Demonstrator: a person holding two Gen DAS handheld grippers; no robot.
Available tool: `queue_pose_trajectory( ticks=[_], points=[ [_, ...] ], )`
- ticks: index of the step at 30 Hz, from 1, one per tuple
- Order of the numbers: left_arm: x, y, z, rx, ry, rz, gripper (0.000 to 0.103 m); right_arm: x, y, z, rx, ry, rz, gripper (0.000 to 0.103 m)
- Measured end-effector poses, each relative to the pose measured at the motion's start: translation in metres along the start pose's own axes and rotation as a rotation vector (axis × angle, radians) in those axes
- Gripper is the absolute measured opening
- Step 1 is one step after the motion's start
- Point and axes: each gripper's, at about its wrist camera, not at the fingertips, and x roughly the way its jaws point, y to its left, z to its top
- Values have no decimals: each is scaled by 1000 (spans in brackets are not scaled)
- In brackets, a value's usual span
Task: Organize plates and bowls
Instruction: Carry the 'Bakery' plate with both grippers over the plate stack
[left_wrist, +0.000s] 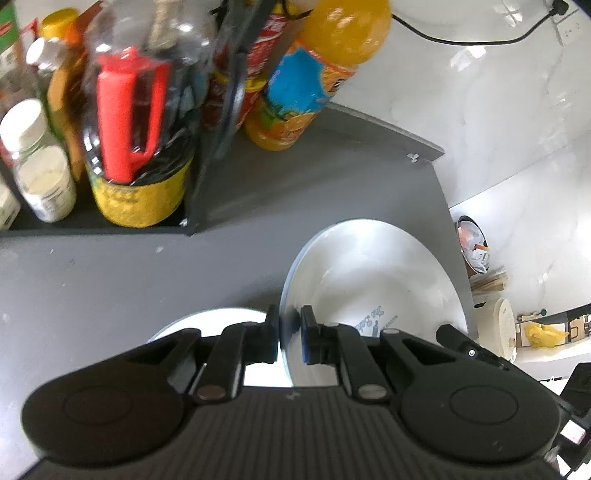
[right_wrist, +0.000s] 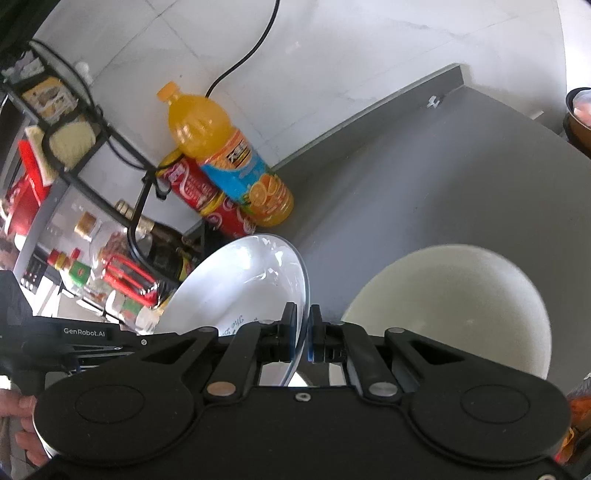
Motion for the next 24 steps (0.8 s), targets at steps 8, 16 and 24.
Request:
queue_pose_trajectory(
  ticks=[8, 16, 24],
  points=[
    [-12, 28, -19, -36, 6, 23, 9, 7, 14, -17, -40, 36, 18, 6],
    [-18, 49, -33, -75, 18, 67, 9, 19, 23, -34, -66, 86, 33, 6],
    [-13, 63, -50, -101, 38, 94, 9, 27, 23, -51, -95, 140, 23, 7]
  ],
)
